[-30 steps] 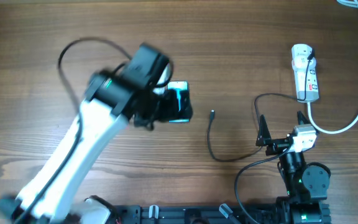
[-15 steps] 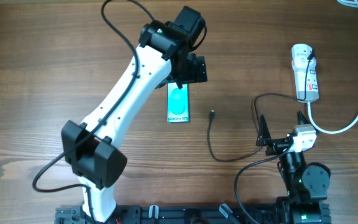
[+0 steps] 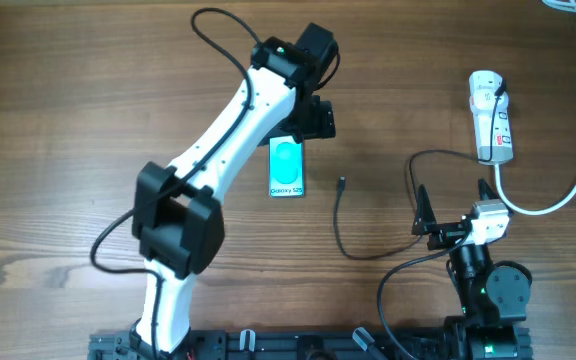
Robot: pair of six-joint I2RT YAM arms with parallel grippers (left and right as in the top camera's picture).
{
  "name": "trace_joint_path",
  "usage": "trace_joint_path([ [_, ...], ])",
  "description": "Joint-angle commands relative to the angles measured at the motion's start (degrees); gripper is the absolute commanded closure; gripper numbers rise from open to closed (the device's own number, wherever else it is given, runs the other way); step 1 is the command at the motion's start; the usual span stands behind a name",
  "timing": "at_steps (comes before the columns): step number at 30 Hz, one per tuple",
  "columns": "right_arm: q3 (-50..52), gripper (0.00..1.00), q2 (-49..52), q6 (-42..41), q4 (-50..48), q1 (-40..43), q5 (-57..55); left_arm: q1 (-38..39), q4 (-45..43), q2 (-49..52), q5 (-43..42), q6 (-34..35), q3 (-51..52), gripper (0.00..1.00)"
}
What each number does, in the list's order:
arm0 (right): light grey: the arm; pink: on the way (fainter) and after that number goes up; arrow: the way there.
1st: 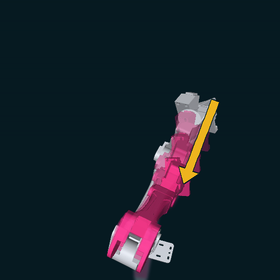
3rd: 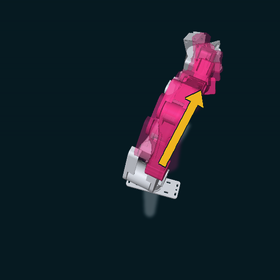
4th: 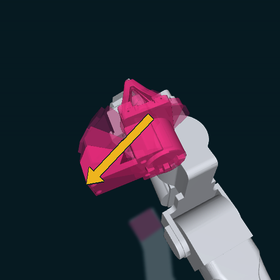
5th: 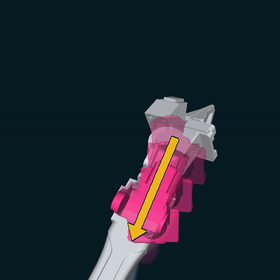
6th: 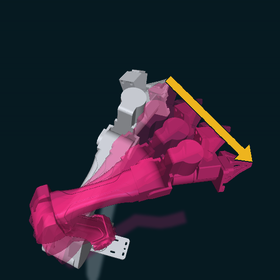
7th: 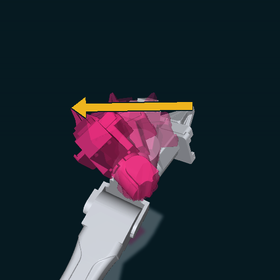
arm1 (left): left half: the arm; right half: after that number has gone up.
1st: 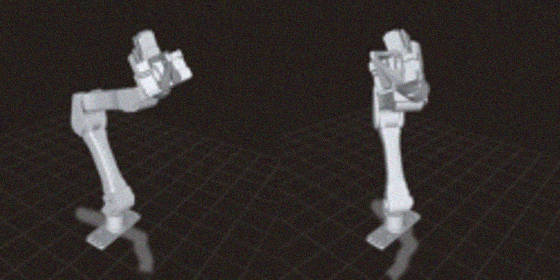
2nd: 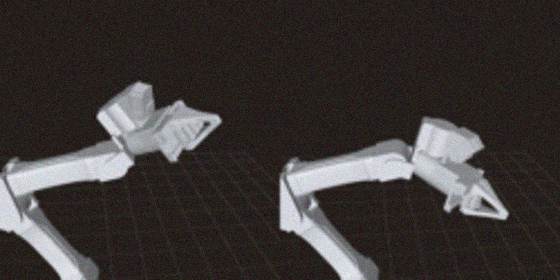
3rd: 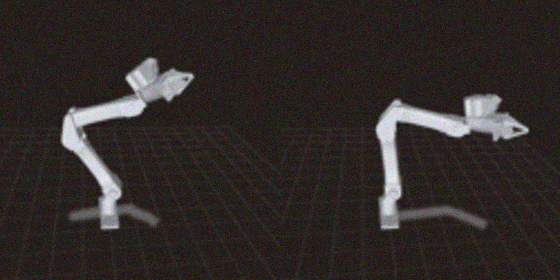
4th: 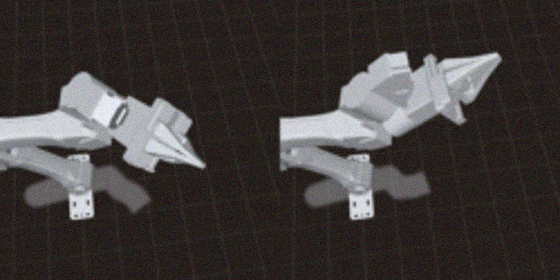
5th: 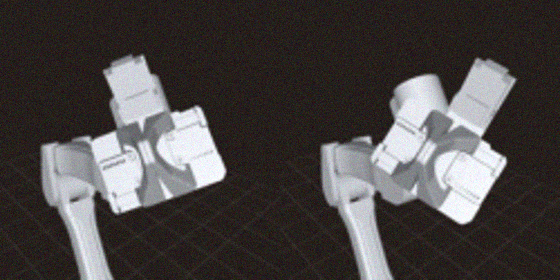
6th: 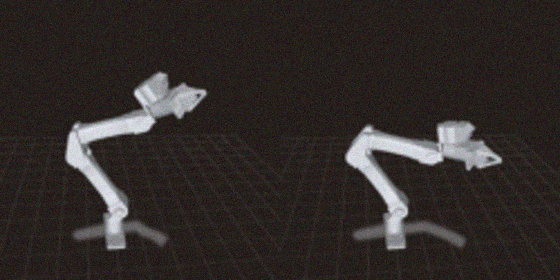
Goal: Plug charger to phone and switch on socket
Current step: 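Move the left gripper over the Galaxy S25 phone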
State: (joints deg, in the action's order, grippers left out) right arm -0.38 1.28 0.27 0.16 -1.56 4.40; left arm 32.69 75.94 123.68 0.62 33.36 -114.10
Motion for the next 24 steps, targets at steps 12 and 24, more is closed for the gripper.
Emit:
trace_joint_path([
  [12,0.07,0.00,0.02,-0.33,-0.17,0.24,-0.76,-0.52,-0.35,6.40,1.38,-1.81,-1.11,0.00],
  [24,0.07,0.00,0.02,-0.33,-0.17,0.24,-0.76,-1.77,-5.25,7.50,-1.03,-4.61,2.58,0.00],
])
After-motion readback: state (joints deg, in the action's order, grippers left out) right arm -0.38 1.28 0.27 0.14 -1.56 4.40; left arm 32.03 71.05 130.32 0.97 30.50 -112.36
